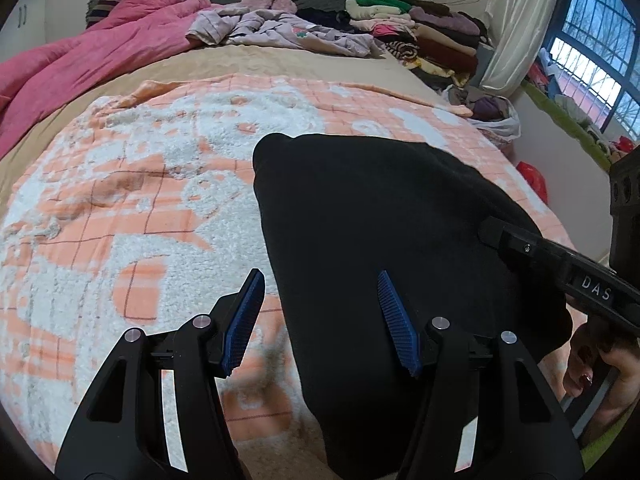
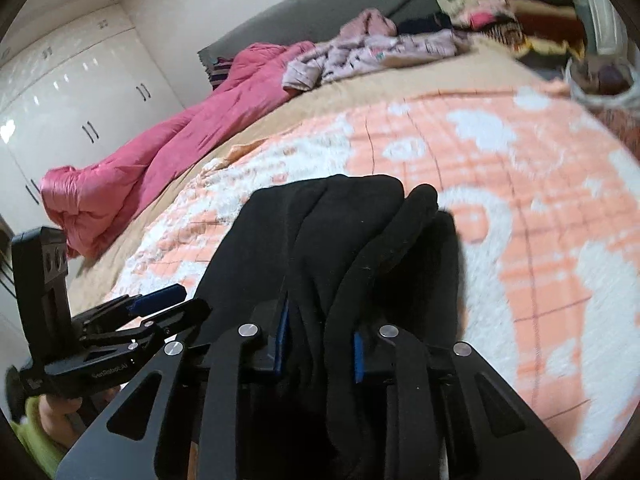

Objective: Fold small clothes
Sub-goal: 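Grip and straighten the folded stack with the right tool, then release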

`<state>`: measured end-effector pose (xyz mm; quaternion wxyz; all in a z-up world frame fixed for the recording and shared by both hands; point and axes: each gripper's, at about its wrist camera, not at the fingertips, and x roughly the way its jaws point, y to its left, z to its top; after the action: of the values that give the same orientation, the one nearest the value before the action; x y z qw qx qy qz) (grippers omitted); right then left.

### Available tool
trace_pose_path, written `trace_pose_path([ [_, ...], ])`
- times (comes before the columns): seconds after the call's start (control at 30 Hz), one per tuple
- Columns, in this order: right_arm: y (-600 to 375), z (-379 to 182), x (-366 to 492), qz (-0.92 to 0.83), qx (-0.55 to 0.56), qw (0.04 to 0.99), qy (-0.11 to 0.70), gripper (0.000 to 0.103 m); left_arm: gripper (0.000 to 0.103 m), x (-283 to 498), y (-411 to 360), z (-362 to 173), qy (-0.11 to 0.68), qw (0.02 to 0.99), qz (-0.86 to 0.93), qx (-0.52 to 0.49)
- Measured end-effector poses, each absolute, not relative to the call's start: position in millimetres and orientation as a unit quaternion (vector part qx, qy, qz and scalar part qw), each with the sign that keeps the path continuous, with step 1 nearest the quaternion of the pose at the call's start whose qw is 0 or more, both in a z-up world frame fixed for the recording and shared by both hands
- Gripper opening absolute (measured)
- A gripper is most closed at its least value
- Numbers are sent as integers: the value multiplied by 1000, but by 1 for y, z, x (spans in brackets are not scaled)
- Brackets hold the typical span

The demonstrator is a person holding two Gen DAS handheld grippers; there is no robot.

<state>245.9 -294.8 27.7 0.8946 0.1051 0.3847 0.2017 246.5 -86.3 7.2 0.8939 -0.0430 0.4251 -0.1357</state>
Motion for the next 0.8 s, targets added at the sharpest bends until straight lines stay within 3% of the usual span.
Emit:
trace_pose_path([
  [0.13, -296, 12, 248, 169, 57, 897, 405, 22, 51, 245, -92, 3, 434, 888, -145, -42],
  [0.27, -309, -8, 258, 163, 90, 884, 428, 22, 54, 243, -97, -6, 442, 883, -149, -47],
  [0.33, -311, -10, 258, 166, 96, 883, 428, 27, 55, 242, -97, -7, 442, 884, -145, -48],
  [0.4, -314, -10, 255, 161, 105, 885, 424, 39, 55, 241, -96, -7, 442, 884, -145, -53],
  [0.47, -321, -9, 250, 171, 134, 878, 426, 42, 55, 238, -94, -5, 440, 884, -145, -58],
  [0.57, -327, -8, 241, 171, 149, 873, 431, 53, 56, 234, -94, -2, 437, 885, -148, -60],
  [0.7, -329, -5, 229, 180, 171, 865, 435, 63, 56, 227, -96, -1, 435, 886, -152, -54],
  [0.8, -325, -6, 225, 181, 170, 860, 446, 64, 59, 224, -95, -2, 435, 886, -153, -53],
])
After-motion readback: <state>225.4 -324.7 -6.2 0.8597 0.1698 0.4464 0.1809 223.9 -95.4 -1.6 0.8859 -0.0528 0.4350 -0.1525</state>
